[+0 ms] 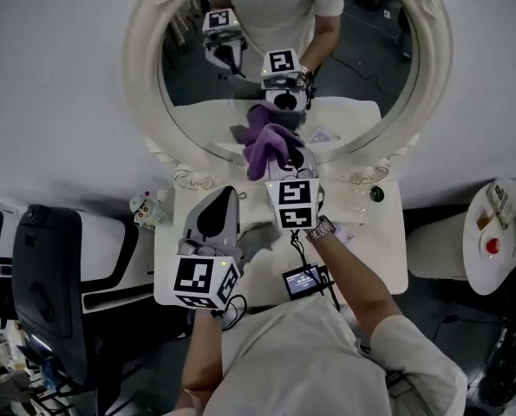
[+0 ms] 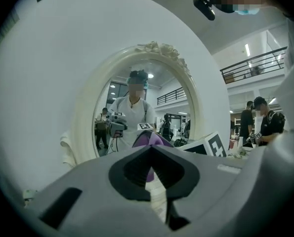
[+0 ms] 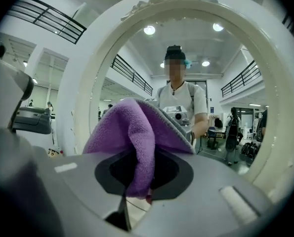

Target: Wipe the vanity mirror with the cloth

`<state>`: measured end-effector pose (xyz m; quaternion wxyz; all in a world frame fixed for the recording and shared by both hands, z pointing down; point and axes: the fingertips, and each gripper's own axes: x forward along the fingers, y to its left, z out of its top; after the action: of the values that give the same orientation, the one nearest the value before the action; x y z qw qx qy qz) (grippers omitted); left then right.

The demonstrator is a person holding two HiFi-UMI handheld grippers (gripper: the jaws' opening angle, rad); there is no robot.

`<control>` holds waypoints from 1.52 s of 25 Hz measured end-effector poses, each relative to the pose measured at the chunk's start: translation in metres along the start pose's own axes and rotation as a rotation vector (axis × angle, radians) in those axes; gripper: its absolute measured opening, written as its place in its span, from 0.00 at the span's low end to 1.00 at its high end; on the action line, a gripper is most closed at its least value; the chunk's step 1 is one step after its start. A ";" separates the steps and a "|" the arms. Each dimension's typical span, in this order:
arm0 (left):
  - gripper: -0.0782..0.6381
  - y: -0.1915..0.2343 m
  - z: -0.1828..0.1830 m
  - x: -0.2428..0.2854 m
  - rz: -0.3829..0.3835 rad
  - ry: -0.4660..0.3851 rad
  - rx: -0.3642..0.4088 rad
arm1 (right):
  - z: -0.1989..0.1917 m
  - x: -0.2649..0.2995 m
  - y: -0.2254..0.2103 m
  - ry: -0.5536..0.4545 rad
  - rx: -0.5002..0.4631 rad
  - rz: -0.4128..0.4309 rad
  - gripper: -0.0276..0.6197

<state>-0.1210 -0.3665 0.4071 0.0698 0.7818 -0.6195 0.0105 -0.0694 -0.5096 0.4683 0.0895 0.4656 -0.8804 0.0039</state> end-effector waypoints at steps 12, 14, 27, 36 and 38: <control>0.11 -0.070 -0.004 0.048 -0.161 -0.012 -0.013 | -0.029 -0.055 -0.140 0.059 0.032 -0.245 0.17; 0.11 -0.078 -0.005 0.052 -0.179 -0.011 -0.017 | -0.036 -0.063 -0.159 0.074 0.044 -0.286 0.17; 0.11 -0.058 -0.010 0.032 -0.111 -0.006 -0.031 | -0.047 -0.077 -0.176 0.072 0.154 -0.367 0.14; 0.11 0.001 -0.013 -0.017 0.046 -0.006 -0.042 | -0.052 -0.023 -0.021 0.086 0.131 -0.055 0.14; 0.11 0.015 -0.013 -0.029 0.089 -0.004 -0.038 | -0.055 -0.006 0.011 0.094 0.119 0.001 0.14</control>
<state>-0.1410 -0.3396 0.4182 0.0829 0.7519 -0.6540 0.0005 -0.0667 -0.4930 0.5219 0.1030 0.4691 -0.8736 0.0781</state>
